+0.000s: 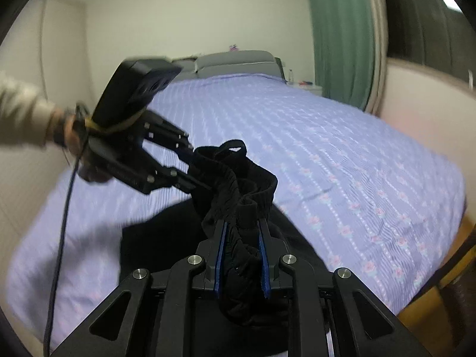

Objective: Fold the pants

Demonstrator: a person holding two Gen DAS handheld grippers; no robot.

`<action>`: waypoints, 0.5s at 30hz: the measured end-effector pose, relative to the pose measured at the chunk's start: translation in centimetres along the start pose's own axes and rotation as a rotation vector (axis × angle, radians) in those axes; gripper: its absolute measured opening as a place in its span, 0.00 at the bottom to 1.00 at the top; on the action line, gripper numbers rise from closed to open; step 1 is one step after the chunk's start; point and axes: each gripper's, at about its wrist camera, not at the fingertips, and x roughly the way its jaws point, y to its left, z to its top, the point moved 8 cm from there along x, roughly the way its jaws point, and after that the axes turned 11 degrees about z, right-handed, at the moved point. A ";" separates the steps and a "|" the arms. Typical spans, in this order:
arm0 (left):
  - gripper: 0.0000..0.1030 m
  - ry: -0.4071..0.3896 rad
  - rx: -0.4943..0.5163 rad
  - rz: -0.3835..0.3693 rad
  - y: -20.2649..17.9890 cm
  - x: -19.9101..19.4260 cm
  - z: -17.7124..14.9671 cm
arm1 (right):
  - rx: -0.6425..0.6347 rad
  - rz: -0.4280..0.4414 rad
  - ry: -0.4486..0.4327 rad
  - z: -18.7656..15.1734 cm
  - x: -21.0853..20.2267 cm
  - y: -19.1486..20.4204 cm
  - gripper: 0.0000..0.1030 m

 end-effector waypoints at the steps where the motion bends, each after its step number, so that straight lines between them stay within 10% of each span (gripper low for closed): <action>1: 0.34 0.001 -0.004 0.008 -0.2 0.1 -1.2 | -0.027 -0.021 0.007 -0.8 0.4 1.2 0.20; 15: 0.37 -0.039 0.077 0.236 -2.6 1.6 -12.2 | -0.504 -0.211 0.062 -10.0 6.3 13.0 0.22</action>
